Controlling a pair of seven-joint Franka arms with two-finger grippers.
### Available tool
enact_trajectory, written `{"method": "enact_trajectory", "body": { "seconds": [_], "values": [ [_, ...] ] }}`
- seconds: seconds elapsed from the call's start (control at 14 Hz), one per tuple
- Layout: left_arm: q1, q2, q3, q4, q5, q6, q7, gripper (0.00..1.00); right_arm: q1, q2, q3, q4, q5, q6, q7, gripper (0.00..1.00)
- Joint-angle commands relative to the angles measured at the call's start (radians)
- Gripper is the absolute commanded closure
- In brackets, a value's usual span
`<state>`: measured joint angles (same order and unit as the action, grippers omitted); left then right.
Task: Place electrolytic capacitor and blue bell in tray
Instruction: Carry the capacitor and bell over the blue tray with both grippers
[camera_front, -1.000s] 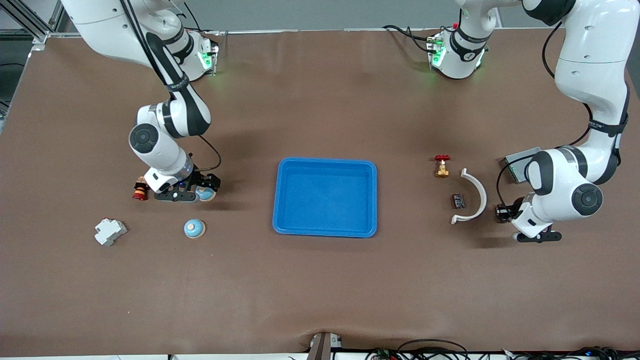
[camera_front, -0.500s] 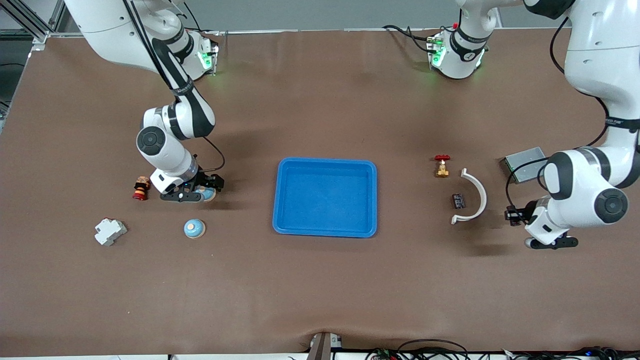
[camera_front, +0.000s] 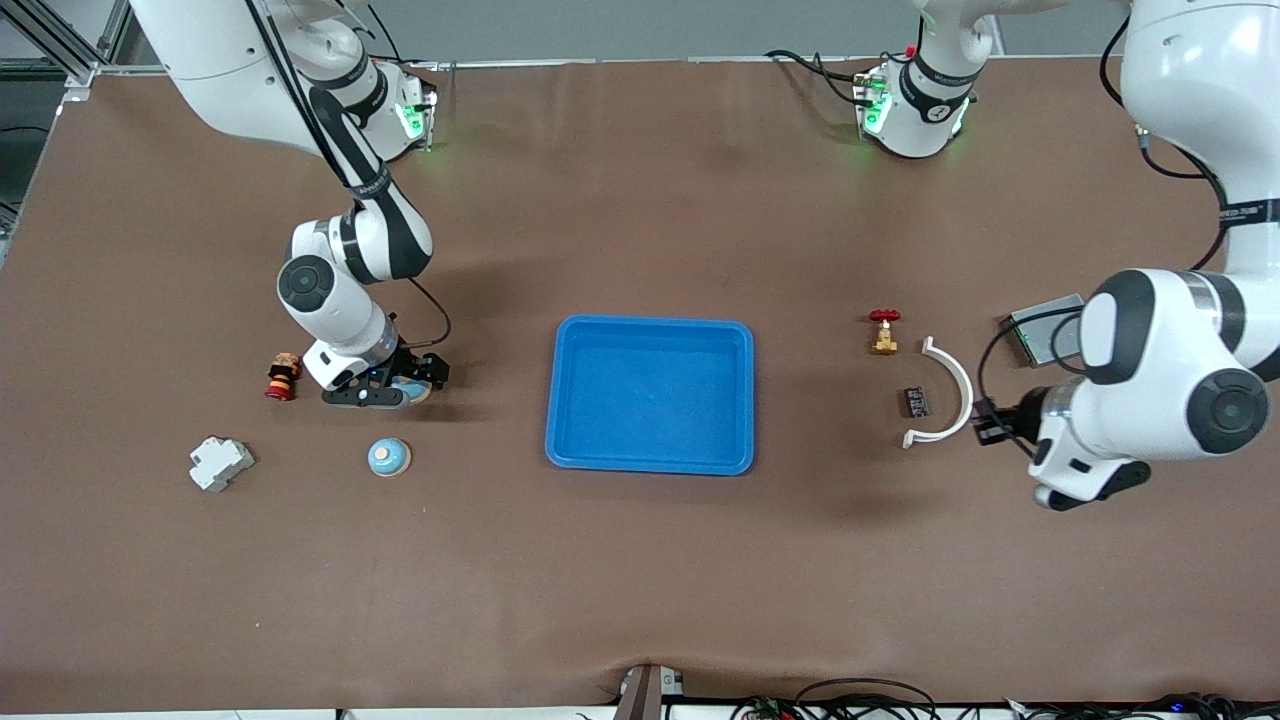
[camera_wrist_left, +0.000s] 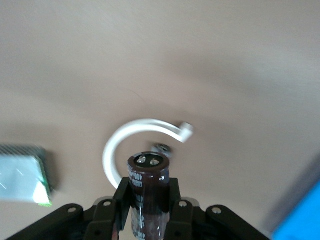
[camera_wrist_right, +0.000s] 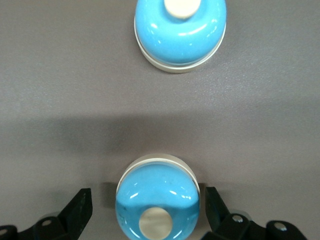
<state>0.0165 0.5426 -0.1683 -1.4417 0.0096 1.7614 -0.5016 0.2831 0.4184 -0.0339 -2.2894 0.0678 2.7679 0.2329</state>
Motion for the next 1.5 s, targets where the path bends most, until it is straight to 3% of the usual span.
{"method": "enact_trajectory", "body": {
  "seconds": [0.0, 0.07, 0.14, 0.29, 0.36, 0.57, 0.93, 1.43],
  "values": [
    [-0.044, 0.007, -0.065, 0.018, 0.013, -0.026, -0.202, 1.00, 0.005, 0.000, -0.004, -0.002, 0.010, 0.001, 0.003, 0.00],
    [-0.088, 0.010, -0.063, 0.018, 0.015, -0.019, -0.266, 1.00, 0.007, 0.000, -0.006, -0.001, 0.010, -0.004, -0.007, 0.00],
    [-0.131, 0.017, -0.060, 0.026, 0.015, -0.016, -0.311, 1.00, 0.008, 0.000, -0.004, -0.002, 0.010, -0.004, -0.009, 0.15],
    [-0.197, 0.042, -0.059, 0.049, 0.015, -0.010, -0.406, 1.00, 0.013, 0.000, -0.004, -0.001, 0.009, -0.004, -0.009, 0.78],
    [-0.228, 0.059, -0.059, 0.055, 0.015, 0.004, -0.444, 1.00, 0.015, -0.001, -0.003, 0.001, 0.009, -0.007, -0.006, 1.00],
    [-0.312, 0.095, -0.057, 0.055, 0.017, 0.064, -0.549, 1.00, 0.059, -0.010, -0.003, 0.036, 0.012, -0.023, 0.016, 1.00],
    [-0.409, 0.148, -0.051, 0.053, 0.020, 0.176, -0.663, 1.00, 0.165, -0.018, -0.003, 0.253, 0.012, -0.351, 0.251, 1.00],
    [-0.452, 0.197, -0.054, 0.049, 0.023, 0.223, -0.785, 1.00, 0.338, 0.057, -0.003, 0.396, 0.015, -0.352, 0.580, 1.00]
  ]
}}
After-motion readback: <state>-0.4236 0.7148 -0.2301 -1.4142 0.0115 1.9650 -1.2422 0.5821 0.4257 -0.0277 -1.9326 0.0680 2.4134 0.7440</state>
